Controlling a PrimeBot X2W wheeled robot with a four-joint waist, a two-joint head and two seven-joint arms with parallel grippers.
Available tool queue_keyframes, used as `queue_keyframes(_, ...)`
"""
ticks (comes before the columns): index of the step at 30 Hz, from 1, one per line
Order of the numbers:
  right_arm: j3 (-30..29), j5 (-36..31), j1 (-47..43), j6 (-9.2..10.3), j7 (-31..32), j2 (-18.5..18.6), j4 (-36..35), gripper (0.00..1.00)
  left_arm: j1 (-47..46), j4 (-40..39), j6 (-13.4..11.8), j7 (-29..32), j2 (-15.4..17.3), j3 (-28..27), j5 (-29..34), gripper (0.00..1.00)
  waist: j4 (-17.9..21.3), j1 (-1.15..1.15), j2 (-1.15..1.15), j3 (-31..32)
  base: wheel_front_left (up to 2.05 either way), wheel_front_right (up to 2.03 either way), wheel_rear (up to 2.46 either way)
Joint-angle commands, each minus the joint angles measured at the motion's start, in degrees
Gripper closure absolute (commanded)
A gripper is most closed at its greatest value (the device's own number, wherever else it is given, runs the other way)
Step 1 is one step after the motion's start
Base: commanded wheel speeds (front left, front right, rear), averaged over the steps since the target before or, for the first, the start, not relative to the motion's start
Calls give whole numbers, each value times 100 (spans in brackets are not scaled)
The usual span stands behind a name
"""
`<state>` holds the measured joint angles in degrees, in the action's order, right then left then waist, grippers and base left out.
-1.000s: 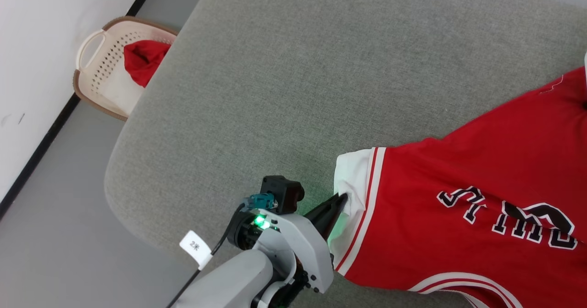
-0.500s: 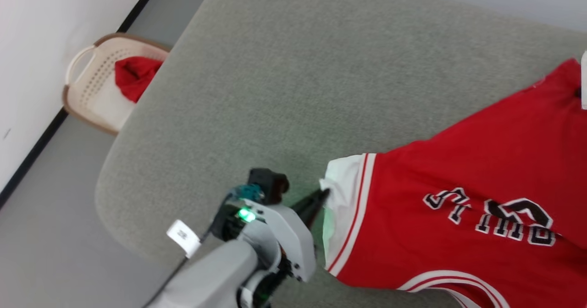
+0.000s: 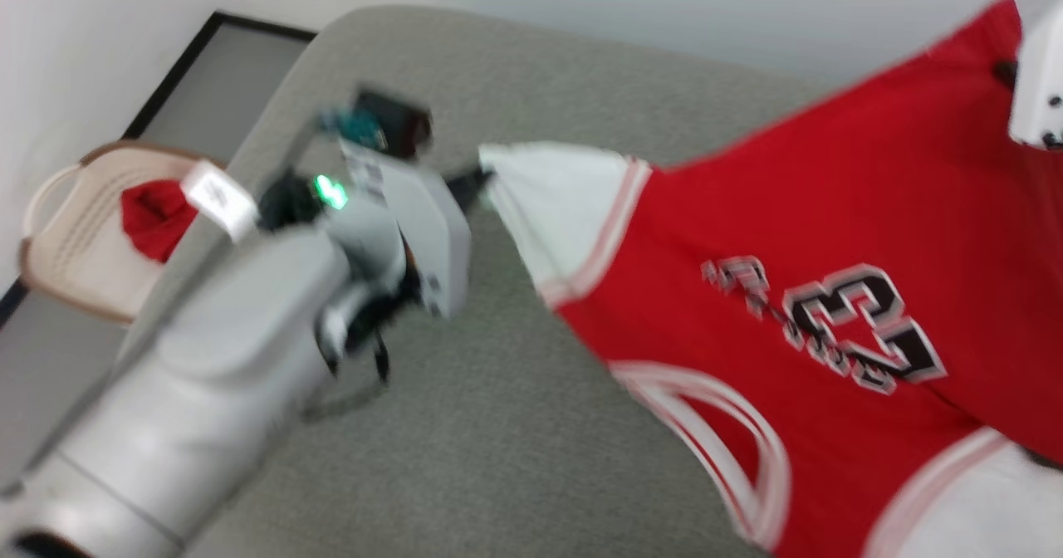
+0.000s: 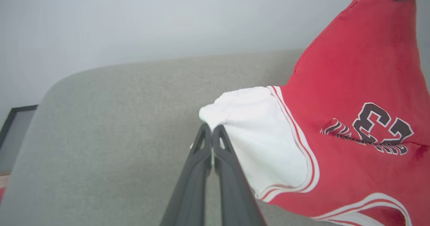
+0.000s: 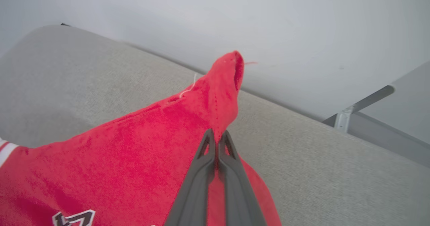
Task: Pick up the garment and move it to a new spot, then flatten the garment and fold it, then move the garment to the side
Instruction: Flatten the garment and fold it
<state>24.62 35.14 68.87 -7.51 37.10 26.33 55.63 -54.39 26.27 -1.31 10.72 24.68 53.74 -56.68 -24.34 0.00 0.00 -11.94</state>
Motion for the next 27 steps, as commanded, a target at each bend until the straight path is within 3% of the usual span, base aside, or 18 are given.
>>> queue_keyframes(1,61,-63,126,5,-163,-86,-44,100,-315,166,72,113,27,-53,48,100,410,0,0,345,0,0,0)
queue_keyframes(11,380,-262,736,5,-1492,-768,-182,100,-2408,1844,358,325,-252,-227,404,100,1264,0,0,520,0,0,0)
queue_keyframes(22,481,-579,1541,5,-3166,-1190,243,100,-4145,3432,524,-328,-468,-211,881,100,2025,0,0,274,0,0,0)
queue_keyframes(27,422,-623,1849,5,-3610,-1283,598,100,-4790,3871,589,-757,-496,-285,956,100,2228,0,0,-8,0,0,0)
